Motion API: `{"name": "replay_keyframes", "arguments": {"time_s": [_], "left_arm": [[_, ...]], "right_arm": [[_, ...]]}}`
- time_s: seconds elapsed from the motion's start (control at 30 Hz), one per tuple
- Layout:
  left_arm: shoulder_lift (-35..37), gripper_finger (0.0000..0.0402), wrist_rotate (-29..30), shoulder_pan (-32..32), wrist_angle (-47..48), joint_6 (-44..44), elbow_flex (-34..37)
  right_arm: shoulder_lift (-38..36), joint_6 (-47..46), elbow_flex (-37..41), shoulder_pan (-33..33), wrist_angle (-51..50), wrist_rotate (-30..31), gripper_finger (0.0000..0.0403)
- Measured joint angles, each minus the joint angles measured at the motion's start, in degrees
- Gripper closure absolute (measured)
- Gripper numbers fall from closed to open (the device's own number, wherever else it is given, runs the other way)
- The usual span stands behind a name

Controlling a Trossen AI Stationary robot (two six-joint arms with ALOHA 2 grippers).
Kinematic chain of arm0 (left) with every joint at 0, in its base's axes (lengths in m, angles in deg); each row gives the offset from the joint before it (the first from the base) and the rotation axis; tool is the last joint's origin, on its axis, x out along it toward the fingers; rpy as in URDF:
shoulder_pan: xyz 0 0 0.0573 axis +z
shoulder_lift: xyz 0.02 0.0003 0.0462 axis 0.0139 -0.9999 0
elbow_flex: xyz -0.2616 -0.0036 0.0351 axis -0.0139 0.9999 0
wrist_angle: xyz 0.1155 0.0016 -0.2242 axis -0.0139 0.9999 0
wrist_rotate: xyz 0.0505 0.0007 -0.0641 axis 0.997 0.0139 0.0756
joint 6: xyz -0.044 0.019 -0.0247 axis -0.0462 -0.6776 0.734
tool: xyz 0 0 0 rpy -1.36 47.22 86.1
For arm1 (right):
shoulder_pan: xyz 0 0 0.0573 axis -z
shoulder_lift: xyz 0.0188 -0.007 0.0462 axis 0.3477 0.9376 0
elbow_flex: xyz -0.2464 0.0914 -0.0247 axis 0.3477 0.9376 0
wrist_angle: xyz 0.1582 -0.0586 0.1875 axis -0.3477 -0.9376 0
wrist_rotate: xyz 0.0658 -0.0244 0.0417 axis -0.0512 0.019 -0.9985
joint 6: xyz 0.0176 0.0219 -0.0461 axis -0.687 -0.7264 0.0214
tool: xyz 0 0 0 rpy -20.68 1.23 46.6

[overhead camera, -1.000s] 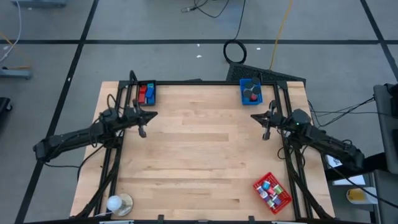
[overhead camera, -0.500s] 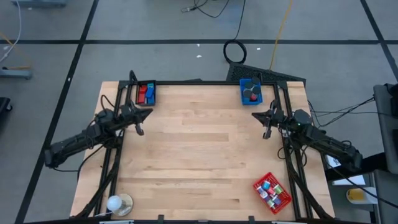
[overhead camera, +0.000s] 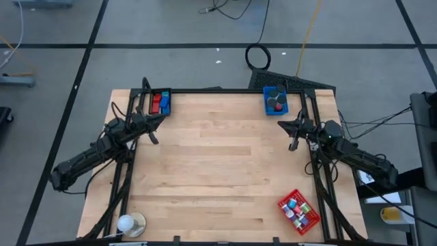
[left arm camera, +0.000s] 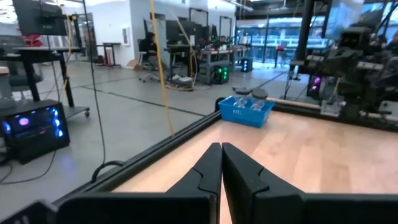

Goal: Pick & Place Office items
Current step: Return to Home Position

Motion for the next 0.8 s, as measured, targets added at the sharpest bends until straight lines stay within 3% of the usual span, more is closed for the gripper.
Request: {"name": "replay_keyframes", "arguments": {"time_s": [0.3,0.53,0.8], "left_arm": [[-0.06,0.0398,-0.02,0.09,0.30,0.26,0.00],[-0.06,0.0371,-0.02,0.09,0.30,0.24,0.00],[-0.06,0.0365,-0.02,0.09,0.30,0.23,0.00]], "right_arm": [[0.01,1.77,0.00,0.15,2.24,0.29,0.0403],[0.02,2.70,0.04,0.15,2.01,0.01,0.0402],[0.02,-2.97,0.04,0.15,1.95,-0.03,0.0399]]}}
